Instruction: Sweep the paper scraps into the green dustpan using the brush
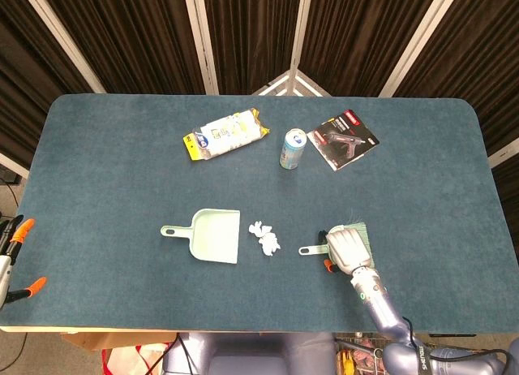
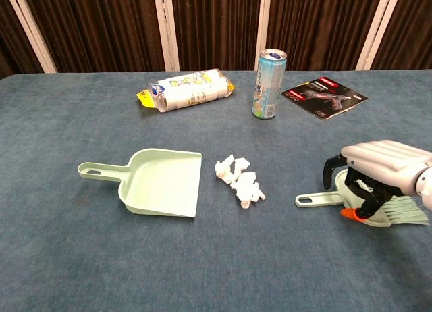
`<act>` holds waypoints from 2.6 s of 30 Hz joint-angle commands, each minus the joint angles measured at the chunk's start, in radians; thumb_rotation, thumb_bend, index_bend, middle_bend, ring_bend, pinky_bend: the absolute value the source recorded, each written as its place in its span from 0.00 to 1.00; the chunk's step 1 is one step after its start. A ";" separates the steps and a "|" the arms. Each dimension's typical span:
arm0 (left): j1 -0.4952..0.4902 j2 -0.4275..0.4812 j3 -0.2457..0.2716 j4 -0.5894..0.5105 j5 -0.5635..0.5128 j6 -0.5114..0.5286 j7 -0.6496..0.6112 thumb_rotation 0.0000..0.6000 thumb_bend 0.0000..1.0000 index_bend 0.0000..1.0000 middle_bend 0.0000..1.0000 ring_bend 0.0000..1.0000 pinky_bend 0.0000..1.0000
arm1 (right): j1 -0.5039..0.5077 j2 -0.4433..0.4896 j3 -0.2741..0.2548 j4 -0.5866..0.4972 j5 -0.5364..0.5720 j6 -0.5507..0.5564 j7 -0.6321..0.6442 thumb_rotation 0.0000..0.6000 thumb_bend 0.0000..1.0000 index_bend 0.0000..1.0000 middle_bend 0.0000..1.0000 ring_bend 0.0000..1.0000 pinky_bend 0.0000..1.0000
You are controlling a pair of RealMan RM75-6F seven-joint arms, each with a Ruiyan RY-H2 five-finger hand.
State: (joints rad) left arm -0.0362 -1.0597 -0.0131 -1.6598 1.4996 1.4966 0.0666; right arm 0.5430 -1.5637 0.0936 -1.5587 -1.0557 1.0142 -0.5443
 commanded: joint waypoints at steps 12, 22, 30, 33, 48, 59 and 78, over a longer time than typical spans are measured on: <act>-0.001 0.002 -0.001 -0.002 -0.005 -0.003 -0.003 1.00 0.00 0.00 0.00 0.00 0.00 | 0.004 -0.049 -0.004 0.044 0.028 0.016 -0.003 1.00 0.45 0.56 0.83 0.90 0.91; -0.001 0.004 0.000 -0.005 -0.009 -0.007 0.003 1.00 0.00 0.00 0.00 0.00 0.00 | 0.001 -0.035 -0.001 0.021 0.032 0.021 0.018 1.00 0.51 0.79 0.83 0.90 0.91; -0.018 0.012 -0.013 -0.025 -0.029 -0.029 0.045 1.00 0.00 0.00 0.00 0.00 0.00 | 0.008 0.045 0.076 -0.108 -0.018 0.051 0.119 1.00 0.53 0.81 0.84 0.90 0.91; -0.038 0.023 -0.028 -0.052 -0.033 -0.040 0.076 1.00 0.00 0.00 0.00 0.00 0.00 | 0.017 0.085 0.107 -0.158 -0.023 0.058 0.133 1.00 0.53 0.81 0.84 0.90 0.91; -0.304 0.012 -0.197 -0.204 -0.273 -0.273 0.472 1.00 0.08 0.13 0.33 0.33 0.36 | 0.031 0.227 0.162 -0.280 0.035 0.074 0.148 1.00 0.53 0.81 0.84 0.90 0.91; -0.479 -0.141 -0.227 -0.232 -0.556 -0.360 0.712 1.00 0.26 0.38 0.92 0.91 0.89 | 0.039 0.266 0.162 -0.304 0.055 0.083 0.158 1.00 0.54 0.81 0.84 0.90 0.91; -0.669 -0.428 -0.177 -0.155 -0.884 -0.282 0.944 1.00 0.31 0.41 1.00 1.00 0.99 | 0.041 0.283 0.138 -0.299 0.071 0.090 0.187 1.00 0.56 0.81 0.84 0.90 0.91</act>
State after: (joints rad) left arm -0.6885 -1.4647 -0.1968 -1.8336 0.6377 1.2035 0.9966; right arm 0.5843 -1.2811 0.2320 -1.8575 -0.9848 1.1045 -0.3575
